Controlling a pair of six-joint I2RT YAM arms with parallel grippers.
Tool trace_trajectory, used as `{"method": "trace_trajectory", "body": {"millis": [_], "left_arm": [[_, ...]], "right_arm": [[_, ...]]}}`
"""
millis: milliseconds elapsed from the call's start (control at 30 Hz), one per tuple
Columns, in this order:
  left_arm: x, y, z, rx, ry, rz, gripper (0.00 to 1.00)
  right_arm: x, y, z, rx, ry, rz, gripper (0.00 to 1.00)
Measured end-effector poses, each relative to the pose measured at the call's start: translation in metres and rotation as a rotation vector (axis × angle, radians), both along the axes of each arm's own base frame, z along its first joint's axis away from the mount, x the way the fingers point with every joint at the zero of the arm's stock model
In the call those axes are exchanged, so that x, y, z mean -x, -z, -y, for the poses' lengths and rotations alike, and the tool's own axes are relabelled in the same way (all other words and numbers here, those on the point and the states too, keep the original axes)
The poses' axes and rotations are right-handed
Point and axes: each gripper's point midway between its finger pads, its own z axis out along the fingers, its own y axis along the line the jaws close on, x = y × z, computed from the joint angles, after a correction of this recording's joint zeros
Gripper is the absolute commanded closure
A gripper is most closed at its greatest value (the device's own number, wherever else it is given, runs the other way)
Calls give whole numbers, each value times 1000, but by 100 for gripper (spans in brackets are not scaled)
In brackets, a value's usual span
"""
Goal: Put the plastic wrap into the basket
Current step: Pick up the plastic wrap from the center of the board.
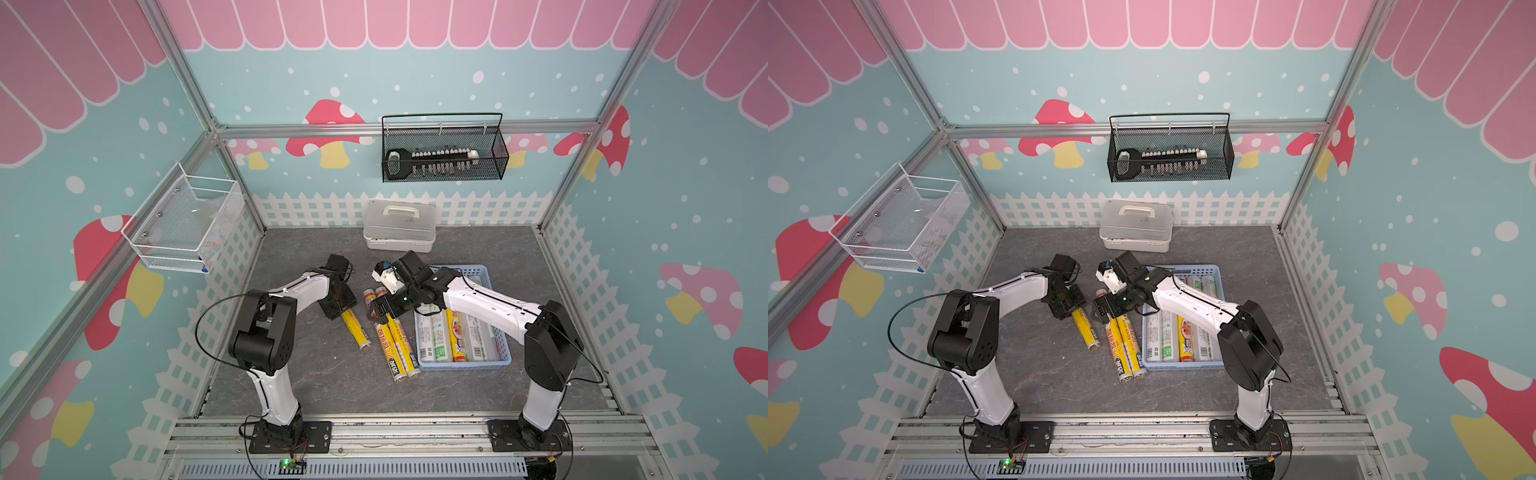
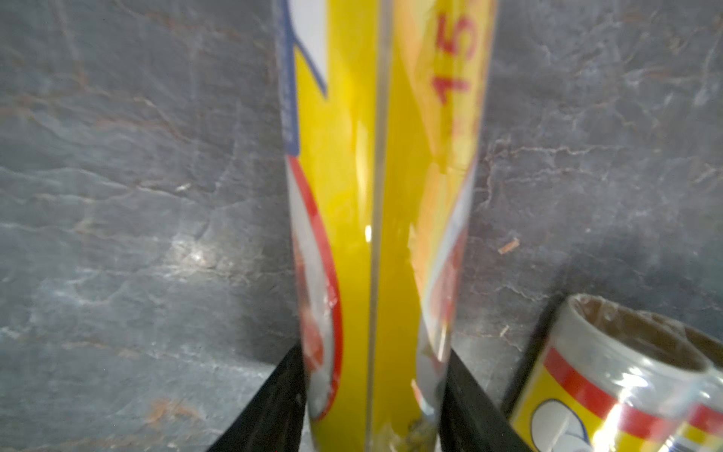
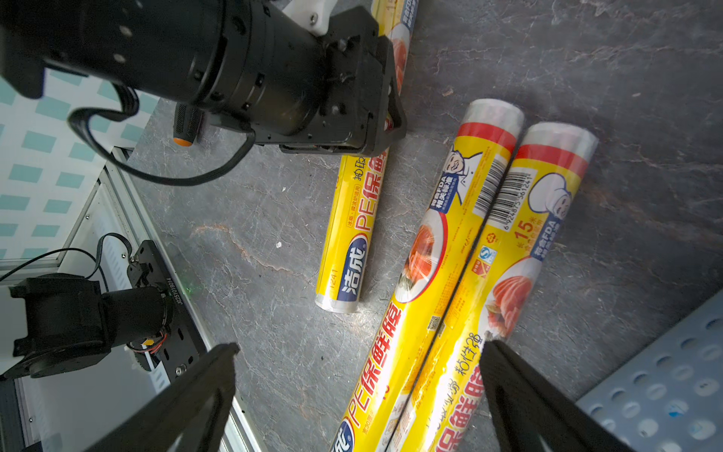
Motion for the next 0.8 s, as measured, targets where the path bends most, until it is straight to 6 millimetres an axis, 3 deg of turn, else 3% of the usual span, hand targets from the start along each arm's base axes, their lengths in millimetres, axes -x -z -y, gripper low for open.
{"method": "trace_trajectory", "body": {"millis": [300, 433, 533, 667, 800], "left_arm": [[8, -2, -6, -32, 9, 4, 69], [22, -21, -3, -52, 23, 35, 77], [24, -57, 16, -56, 66, 139, 78], [26, -108, 60, -28, 157, 290, 80], [20, -143, 104, 16, 240, 380, 83]], "right_arm": [[0, -1, 1, 2, 3, 5, 0], [0, -9, 9, 10, 19, 39, 1], [2, -23, 23, 17, 47, 94, 1], [3, -49, 47, 18, 104, 191, 0], [4, -66, 76, 16, 177, 264, 0]]}}
